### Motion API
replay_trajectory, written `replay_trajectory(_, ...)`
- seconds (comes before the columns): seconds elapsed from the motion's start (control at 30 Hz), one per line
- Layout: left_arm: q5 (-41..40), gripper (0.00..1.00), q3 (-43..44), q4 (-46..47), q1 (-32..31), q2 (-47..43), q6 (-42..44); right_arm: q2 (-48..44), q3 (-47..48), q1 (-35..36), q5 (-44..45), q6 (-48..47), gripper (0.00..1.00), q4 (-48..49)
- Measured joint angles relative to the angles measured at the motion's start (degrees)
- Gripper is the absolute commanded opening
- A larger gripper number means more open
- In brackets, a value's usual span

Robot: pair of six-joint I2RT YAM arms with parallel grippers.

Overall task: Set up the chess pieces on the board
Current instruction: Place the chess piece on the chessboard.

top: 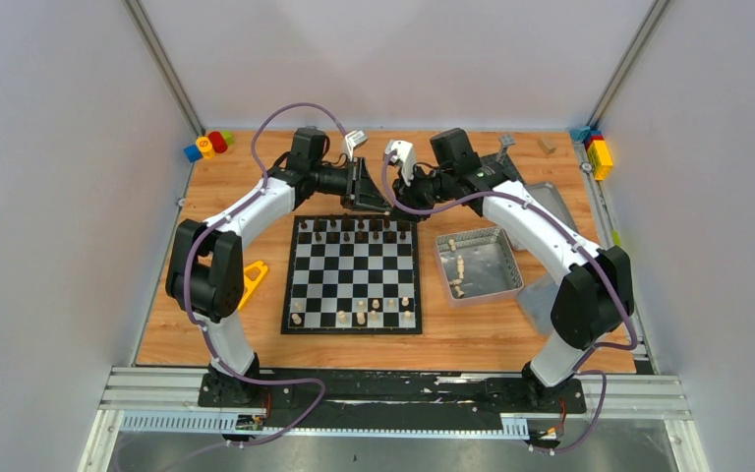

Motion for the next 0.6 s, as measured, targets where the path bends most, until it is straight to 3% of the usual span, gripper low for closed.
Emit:
replay_trajectory(0.13, -0.2, 0.14, 0.0, 0.0, 0.0, 0.0, 0.3, 0.2, 0.1, 0.0, 0.3, 0.0, 0.04, 0.0)
replay_trajectory(0.23, -0.4, 0.0, -0.1, 0.0, 0.0, 0.0, 0.5, 0.5, 0.5, 0.2, 0.7, 0.1, 0.16, -0.3)
replay_trajectory(0.37, -0.3, 0.0, -0.2, 0.4, 0.0, 0.0, 0.5, 0.6, 0.9, 0.2, 1.3, 1.0, 0.39, -0.7)
replay_trajectory(0.6, 2.9, 0.0, -5.1, 10.8, 0.0, -0.7, -5.9, 0.5, 1.0, -0.6, -0.5, 3.8, 0.46, 0.8)
